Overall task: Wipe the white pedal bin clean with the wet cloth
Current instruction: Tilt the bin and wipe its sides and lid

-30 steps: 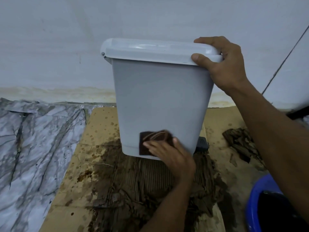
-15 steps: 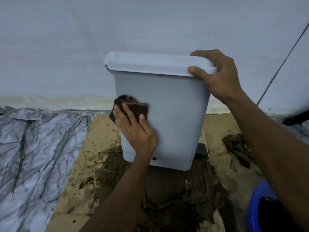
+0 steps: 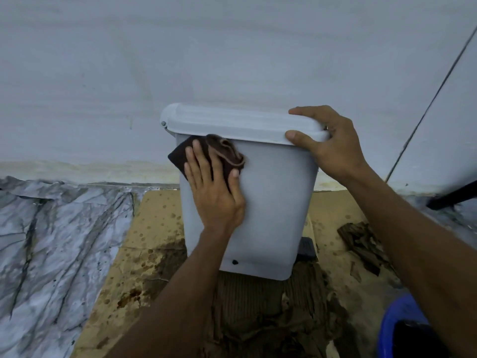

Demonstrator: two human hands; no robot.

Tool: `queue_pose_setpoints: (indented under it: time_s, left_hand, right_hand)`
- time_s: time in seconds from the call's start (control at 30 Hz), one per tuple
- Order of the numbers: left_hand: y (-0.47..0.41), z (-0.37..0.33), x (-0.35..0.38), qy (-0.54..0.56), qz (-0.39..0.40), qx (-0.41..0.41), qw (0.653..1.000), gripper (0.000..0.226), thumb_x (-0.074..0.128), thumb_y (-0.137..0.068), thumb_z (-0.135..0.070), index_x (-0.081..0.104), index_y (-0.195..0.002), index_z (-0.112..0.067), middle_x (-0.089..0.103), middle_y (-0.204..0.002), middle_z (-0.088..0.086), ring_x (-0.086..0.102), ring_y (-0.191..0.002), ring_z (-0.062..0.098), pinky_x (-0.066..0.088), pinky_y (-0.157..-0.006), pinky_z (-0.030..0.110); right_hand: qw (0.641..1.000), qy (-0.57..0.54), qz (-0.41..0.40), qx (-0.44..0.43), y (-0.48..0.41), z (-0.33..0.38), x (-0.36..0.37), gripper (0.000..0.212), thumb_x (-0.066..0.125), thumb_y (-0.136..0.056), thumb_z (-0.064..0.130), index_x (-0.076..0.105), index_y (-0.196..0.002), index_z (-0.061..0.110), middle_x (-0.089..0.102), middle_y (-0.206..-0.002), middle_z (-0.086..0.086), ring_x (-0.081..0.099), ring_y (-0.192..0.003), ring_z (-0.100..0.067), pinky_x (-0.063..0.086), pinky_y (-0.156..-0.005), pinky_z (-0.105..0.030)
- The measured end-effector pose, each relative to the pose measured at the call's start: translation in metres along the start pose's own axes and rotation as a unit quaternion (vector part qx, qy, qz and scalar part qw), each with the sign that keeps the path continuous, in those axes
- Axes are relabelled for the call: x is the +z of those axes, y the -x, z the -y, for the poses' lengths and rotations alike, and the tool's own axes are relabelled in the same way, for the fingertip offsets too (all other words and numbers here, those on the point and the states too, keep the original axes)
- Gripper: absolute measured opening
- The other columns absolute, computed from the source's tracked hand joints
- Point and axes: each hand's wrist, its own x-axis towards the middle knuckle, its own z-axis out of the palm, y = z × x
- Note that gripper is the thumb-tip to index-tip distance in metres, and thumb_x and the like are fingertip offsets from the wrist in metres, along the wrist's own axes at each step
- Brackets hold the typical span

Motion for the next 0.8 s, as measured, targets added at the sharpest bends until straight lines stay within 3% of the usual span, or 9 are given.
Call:
queue_pose_setpoints:
  time_s: [0.1,0.2,0.3,0.37,0.47,0.53,0.57,0.67,0.8]
  left_hand:
    - [-0.012,-0.007,-0.009,0.053,-0.057,-0.113,0.991,0.059,0.038,-0.105,-0.025,0.020,-0.156,-0.001,0.017,-0.164,0.022,0.012,-0.153,0.035,0.009,-0.125,0.047]
    - [-0.024,-0.021,-0.023,0.163,-0.115,-0.211,0.957,0.051,0.035,-0.105,-0.019,0.031,-0.153,-0.002,0.037,-0.157,0.017,0.033,-0.146,0.030,0.024,-0.121,0.042]
    - [-0.048,-0.031,-0.055,0.271,-0.207,-0.426,0.838,0.041,0.033,-0.107,-0.024,0.051,-0.141,-0.010,0.061,-0.131,0.009,0.057,-0.120,0.027,0.043,-0.093,0.025]
    - [-0.062,-0.040,-0.078,0.298,-0.225,-0.456,0.808,0.038,0.034,-0.109,-0.025,0.055,-0.137,-0.010,0.064,-0.121,0.004,0.060,-0.107,0.016,0.041,-0.079,0.011]
    - [-0.073,-0.052,-0.106,0.222,-0.111,-0.325,0.913,0.037,0.035,-0.109,-0.025,0.053,-0.138,-0.012,0.060,-0.107,-0.005,0.056,-0.095,-0.002,0.040,-0.080,0.009]
    - [-0.076,-0.046,-0.111,0.109,0.030,-0.170,0.979,0.037,0.034,-0.107,-0.025,0.056,-0.134,-0.012,0.060,-0.124,0.003,0.050,-0.121,0.018,0.040,-0.104,0.033]
    - [-0.077,-0.042,-0.112,0.055,0.094,-0.084,0.990,0.037,0.033,-0.106,-0.025,0.059,-0.130,-0.013,0.060,-0.128,0.004,0.047,-0.125,0.025,0.036,-0.110,0.045]
    - [-0.075,-0.051,-0.129,0.004,0.231,0.083,0.970,0.043,0.029,-0.103,-0.031,0.062,-0.127,-0.016,0.065,-0.125,0.001,0.053,-0.119,0.026,0.034,-0.109,0.046]
    - [-0.060,-0.072,-0.153,0.001,0.369,0.129,0.920,0.055,0.026,-0.104,-0.041,0.043,-0.151,-0.018,0.039,-0.158,0.000,0.028,-0.148,0.020,0.017,-0.122,0.037]
  right_hand:
    - [1.000,-0.004,0.013,0.010,0.007,0.010,-0.004,0.033,0.081,-0.080,0.032,0.071,-0.112,0.032,0.065,-0.118,0.015,0.058,-0.109,0.002,0.045,-0.091,-0.017]
    - [0.999,0.005,0.030,0.013,0.018,0.018,-0.008,0.034,0.082,-0.079,0.033,0.071,-0.112,0.033,0.065,-0.121,0.016,0.058,-0.114,-0.001,0.047,-0.096,-0.024]
    - [0.999,0.016,0.043,0.012,0.029,0.028,-0.014,0.038,0.083,-0.078,0.033,0.072,-0.114,0.031,0.064,-0.125,0.017,0.056,-0.118,0.002,0.046,-0.098,-0.022]
    - [0.998,0.026,0.055,0.010,0.038,0.034,-0.018,0.042,0.083,-0.076,0.035,0.071,-0.116,0.031,0.062,-0.129,0.018,0.053,-0.122,0.006,0.043,-0.100,-0.014]
    - [0.997,0.038,0.072,0.000,0.053,0.043,-0.021,0.049,0.082,-0.073,0.040,0.070,-0.120,0.031,0.060,-0.133,0.016,0.047,-0.129,0.005,0.037,-0.105,-0.012]
    - [0.995,0.050,0.086,0.007,0.062,0.049,-0.023,0.055,0.082,-0.071,0.043,0.069,-0.123,0.033,0.058,-0.136,0.017,0.043,-0.133,0.005,0.035,-0.111,-0.016]
    - [0.994,0.057,0.095,0.012,0.067,0.053,-0.025,0.056,0.083,-0.071,0.042,0.067,-0.124,0.034,0.056,-0.138,0.017,0.041,-0.134,0.005,0.033,-0.113,-0.019]
    - [0.988,0.084,0.128,0.022,0.079,0.065,-0.030,0.062,0.086,-0.071,0.038,0.063,-0.129,0.036,0.051,-0.143,0.017,0.036,-0.140,-0.001,0.029,-0.119,-0.031]
    - [0.963,0.186,0.194,0.031,0.099,0.085,-0.036,0.073,0.086,-0.070,0.043,0.055,-0.137,0.039,0.043,-0.148,0.021,0.030,-0.145,-0.007,0.025,-0.121,-0.039]
